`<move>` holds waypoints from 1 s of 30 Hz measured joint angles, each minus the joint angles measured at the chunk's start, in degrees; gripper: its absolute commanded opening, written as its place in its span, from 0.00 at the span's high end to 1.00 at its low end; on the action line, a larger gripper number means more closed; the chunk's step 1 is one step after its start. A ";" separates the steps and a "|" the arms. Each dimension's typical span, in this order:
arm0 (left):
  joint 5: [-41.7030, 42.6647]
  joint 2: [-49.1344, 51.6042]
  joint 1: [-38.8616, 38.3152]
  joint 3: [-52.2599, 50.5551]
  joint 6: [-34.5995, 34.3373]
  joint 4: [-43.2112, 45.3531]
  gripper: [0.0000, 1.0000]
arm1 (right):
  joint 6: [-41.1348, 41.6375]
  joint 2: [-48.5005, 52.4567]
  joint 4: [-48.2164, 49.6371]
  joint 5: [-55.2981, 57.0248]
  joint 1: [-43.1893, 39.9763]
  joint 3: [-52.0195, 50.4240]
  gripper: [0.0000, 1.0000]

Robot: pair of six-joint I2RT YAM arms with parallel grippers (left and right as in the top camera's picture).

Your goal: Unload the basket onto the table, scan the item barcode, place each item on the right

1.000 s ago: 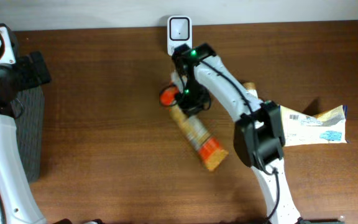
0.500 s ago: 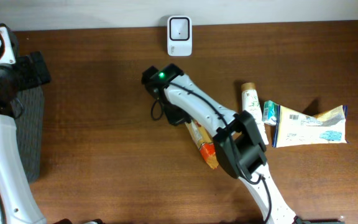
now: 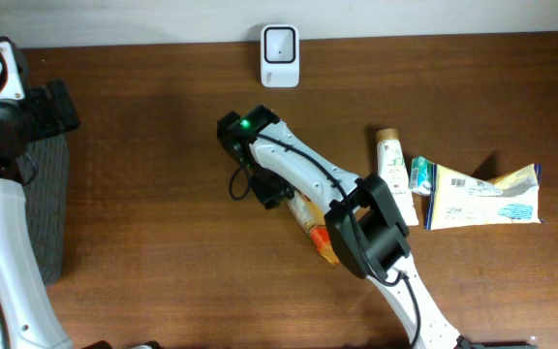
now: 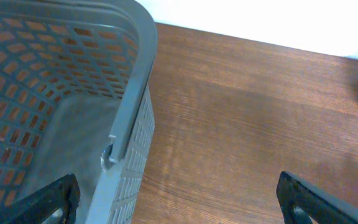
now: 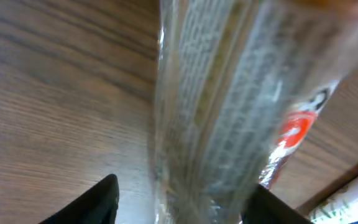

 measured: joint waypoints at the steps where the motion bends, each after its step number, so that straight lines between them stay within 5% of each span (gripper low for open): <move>1: 0.00 0.00 -0.02 0.00 0.02 0.00 0.01 | -0.20 0.02 -0.24 -0.20 0.02 0.00 0.37; 8: 0.00 0.00 -0.02 0.00 0.02 0.00 0.01 | -0.46 0.02 -0.96 -0.63 -0.48 0.90 0.36; 15: 0.00 0.00 -0.02 0.00 0.00 0.00 0.01 | -0.87 0.02 -3.34 0.33 -4.11 2.36 0.20; 30: 0.00 0.00 -0.02 0.00 0.00 0.00 0.01 | -1.29 0.00 -0.90 -3.23 -4.63 -1.44 0.22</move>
